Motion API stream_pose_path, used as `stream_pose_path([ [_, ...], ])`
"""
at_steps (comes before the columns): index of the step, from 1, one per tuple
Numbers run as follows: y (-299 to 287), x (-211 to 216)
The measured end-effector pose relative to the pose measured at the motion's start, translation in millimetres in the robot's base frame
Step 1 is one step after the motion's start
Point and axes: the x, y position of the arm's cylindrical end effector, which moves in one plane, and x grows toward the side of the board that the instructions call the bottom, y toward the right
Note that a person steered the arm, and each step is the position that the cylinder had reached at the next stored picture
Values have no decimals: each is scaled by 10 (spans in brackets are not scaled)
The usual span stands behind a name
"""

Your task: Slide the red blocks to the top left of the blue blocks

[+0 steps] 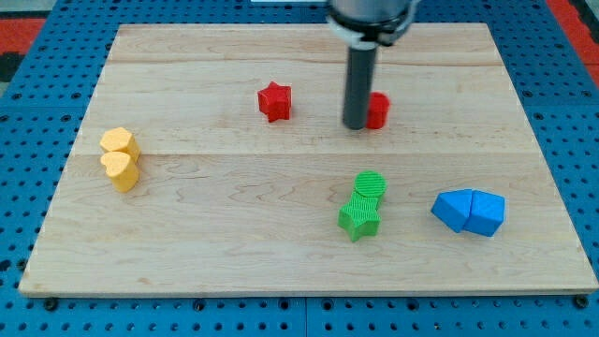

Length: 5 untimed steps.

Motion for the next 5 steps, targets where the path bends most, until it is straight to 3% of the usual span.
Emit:
stream_pose_path([
  [1, -964, -156],
  [2, -160, -738],
  [3, 490, 108],
  [4, 393, 243],
  [5, -189, 4],
])
